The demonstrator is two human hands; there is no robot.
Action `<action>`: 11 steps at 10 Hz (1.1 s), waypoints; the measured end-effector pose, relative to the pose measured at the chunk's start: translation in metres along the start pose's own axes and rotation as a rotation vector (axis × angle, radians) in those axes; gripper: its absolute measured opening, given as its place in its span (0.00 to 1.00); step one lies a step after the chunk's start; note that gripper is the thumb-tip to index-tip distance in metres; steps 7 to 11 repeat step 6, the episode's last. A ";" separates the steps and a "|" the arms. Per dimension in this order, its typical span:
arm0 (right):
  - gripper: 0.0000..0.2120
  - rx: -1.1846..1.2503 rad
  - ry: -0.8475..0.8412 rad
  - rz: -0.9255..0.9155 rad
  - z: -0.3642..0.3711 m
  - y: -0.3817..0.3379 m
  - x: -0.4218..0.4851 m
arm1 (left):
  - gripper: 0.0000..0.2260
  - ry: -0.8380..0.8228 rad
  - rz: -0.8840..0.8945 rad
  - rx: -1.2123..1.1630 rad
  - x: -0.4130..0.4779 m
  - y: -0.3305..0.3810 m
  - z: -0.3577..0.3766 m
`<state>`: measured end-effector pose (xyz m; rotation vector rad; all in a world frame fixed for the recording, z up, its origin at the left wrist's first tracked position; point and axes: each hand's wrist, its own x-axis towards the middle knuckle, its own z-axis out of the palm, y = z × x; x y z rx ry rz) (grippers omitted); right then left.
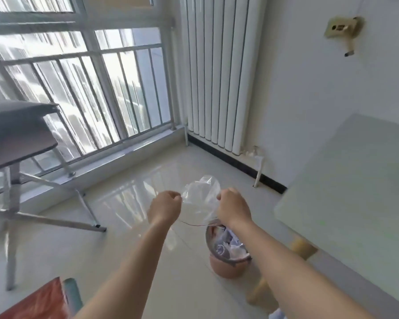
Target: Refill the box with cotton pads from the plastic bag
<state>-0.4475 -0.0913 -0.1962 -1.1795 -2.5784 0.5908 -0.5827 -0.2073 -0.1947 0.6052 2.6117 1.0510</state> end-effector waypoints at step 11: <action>0.21 -0.302 -0.429 0.443 0.122 0.154 0.023 | 0.23 -0.547 -0.097 0.219 0.050 -0.065 0.190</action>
